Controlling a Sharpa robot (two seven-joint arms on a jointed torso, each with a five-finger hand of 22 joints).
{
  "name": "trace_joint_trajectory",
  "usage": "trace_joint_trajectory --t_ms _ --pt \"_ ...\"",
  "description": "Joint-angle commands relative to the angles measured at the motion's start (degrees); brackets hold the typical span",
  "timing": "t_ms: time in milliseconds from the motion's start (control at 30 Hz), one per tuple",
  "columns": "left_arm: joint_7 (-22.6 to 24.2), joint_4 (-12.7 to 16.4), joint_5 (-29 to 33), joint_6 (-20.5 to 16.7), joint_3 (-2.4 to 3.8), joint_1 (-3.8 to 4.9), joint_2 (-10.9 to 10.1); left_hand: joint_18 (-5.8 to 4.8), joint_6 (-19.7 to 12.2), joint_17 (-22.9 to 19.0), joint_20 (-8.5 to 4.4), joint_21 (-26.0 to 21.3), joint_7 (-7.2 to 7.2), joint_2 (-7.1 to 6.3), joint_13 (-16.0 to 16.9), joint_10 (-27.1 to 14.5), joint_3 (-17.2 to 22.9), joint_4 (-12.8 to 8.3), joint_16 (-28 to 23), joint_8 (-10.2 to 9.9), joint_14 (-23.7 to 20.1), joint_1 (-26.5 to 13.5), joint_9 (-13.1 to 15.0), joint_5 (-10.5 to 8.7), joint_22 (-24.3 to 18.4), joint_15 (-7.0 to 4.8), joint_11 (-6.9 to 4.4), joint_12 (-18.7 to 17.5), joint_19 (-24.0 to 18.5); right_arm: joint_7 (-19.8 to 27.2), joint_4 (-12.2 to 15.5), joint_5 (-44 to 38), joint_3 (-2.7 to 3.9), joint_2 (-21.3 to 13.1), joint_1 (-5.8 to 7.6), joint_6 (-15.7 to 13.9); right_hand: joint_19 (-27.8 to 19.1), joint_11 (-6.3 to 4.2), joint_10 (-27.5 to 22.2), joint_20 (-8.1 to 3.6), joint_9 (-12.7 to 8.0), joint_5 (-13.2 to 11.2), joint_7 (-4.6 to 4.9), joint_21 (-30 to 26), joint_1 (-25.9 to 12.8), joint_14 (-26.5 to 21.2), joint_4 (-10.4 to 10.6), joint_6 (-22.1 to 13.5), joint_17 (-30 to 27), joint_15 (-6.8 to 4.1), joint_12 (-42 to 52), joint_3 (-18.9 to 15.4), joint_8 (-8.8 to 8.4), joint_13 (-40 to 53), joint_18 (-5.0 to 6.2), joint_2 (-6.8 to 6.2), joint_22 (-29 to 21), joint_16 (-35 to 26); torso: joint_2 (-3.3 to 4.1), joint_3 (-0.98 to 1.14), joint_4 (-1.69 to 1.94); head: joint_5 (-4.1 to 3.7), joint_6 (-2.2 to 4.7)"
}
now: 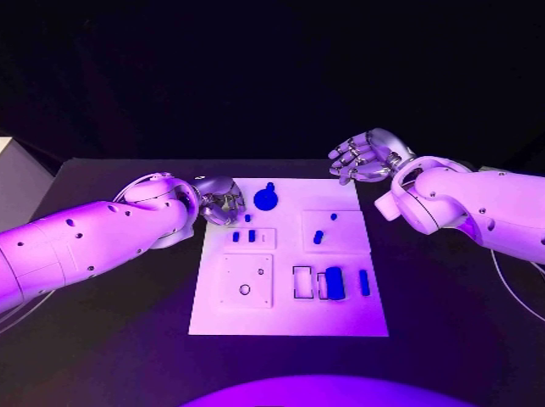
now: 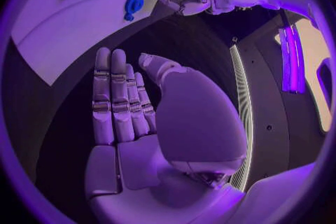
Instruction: Assemble the parts on the task board
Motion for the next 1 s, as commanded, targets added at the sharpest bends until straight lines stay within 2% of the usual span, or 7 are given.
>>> trace_joint_trajectory --t_ms 33,100,233,300,333,567,1000 --pt "2.54 -0.30 6.78 -2.79 0.42 0.03 -1.01 0.76 0.80 -2.40 0.16 -0.67 0.35 0.11 -0.09 -0.72 0.58 -0.17 -0.92 -0.02 -1.34 0.68 -0.08 0.18 -0.83 0.17 0.15 -0.39 -0.79 -2.53 0.22 -10.33 -0.01 -0.45 -0.03 7.52 2.94 -1.25 3.23 -2.05 -0.45 -1.11 -1.02 4.99 0.22 5.30 -1.51 2.35 2.09 -1.64 -1.16 -0.22 -0.15 -0.02 -0.02 0.37 3.48 3.24 -0.01 0.00 -0.06 -0.42 0.57" --pt "4.48 -0.43 12.90 -3.54 0.80 0.05 -2.11 1.99 1.27 -10.32 0.64 -4.63 0.78 -0.27 -0.39 -2.73 1.02 -0.03 -4.44 0.09 -6.10 0.22 -0.20 0.56 -5.86 0.73 0.83 -1.29 -5.32 -3.49 0.46 -15.82 -0.03 -0.86 -0.04 10.08 2.62 -1.80 5.58 -3.10 -1.23 -1.84 -1.55 9.58 -0.29 7.25 -2.71 4.08 4.66 -2.32 -3.42 0.32 -1.30 0.05 -0.33 0.45 7.37 6.27 -0.02 0.03 -0.10 -0.63 0.87" --pt "8.39 -0.21 24.26 -4.36 1.33 0.13 -4.25 3.22 1.24 -17.55 0.94 -9.11 0.90 -0.56 -0.31 -3.28 0.78 0.53 -8.23 0.02 -10.65 -0.62 -0.39 0.50 -11.06 0.93 0.96 -1.11 -9.87 -5.23 1.01 -26.64 -0.10 -1.53 -0.11 13.00 3.19 -2.86 8.46 -3.62 -1.94 -2.72 -2.03 16.44 -1.63 9.23 -3.63 6.14 11.31 -3.24 -6.85 2.06 -2.78 0.17 -0.18 0.03 13.07 15.73 -0.11 0.09 -0.11 -1.25 1.19" --pt "11.78 0.43 33.26 -4.03 1.57 0.17 -5.81 4.46 1.16 -21.70 1.18 -14.90 1.08 -0.92 -0.53 -4.57 0.19 1.21 -11.95 0.02 -14.53 -1.44 -0.50 0.40 -17.15 1.25 1.23 -1.47 -15.35 -6.58 1.48 -33.70 -0.15 -1.99 -0.30 13.84 3.24 -3.03 9.50 -3.57 -2.01 -3.11 -2.45 18.77 -2.59 9.47 -3.59 6.61 14.30 -3.12 -8.20 2.87 -3.29 0.29 -0.04 -0.49 15.13 20.49 -0.10 0.09 -0.08 -1.53 1.34" --pt "13.33 0.81 37.29 -3.65 1.64 0.18 -6.46 4.45 1.06 -22.75 1.37 -16.69 1.12 -0.88 -0.74 -5.17 -0.23 1.57 -13.83 0.07 -15.93 -1.61 -0.54 0.33 -18.17 1.37 1.45 -1.63 -16.32 -7.16 1.68 -36.38 -0.16 -2.15 -0.44 13.91 4.32 -3.19 10.03 -3.47 -1.98 -3.18 -2.42 23.61 -3.03 9.28 -3.56 6.83 16.20 -3.23 -9.02 3.51 -3.57 0.35 -0.62 -0.80 19.81 23.74 -0.09 0.07 -0.10 -1.63 1.43" --pt "21.96 4.38 57.22 0.15 1.82 0.17 -10.17 4.40 0.76 -25.30 1.70 -20.44 1.27 -0.22 -1.23 -5.36 -1.39 1.97 -17.78 0.16 -18.53 -0.94 -0.74 0.30 -20.44 1.70 1.69 -1.43 -17.68 -11.05 3.49 -48.26 -0.24 -3.24 -1.50 12.05 9.83 -2.88 9.77 -3.01 -1.66 -3.58 -2.74 44.85 -5.35 10.52 -2.45 6.28 34.59 -2.93 -11.60 4.33 -4.59 0.30 -3.82 -2.82 40.77 46.76 -0.04 -0.03 -0.03 -2.19 1.82" --pt "26.76 9.83 67.72 1.55 1.81 0.07 -14.03 4.41 0.92 -25.69 1.75 -21.08 1.32 -0.05 -1.36 -5.41 -1.94 2.21 -18.25 0.31 -18.65 -1.03 -0.73 0.22 -20.86 1.76 1.74 -1.43 -17.69 -14.97 4.66 -55.11 -0.34 -2.59 -4.24 9.54 11.75 -2.47 8.42 -2.45 -1.13 -2.99 -2.50 54.62 -5.95 10.32 -2.39 5.84 41.80 -2.55 -11.67 3.39 -5.25 0.29 -5.28 -3.04 50.70 56.77 -0.04 -0.03 0.17 -2.16 2.01"
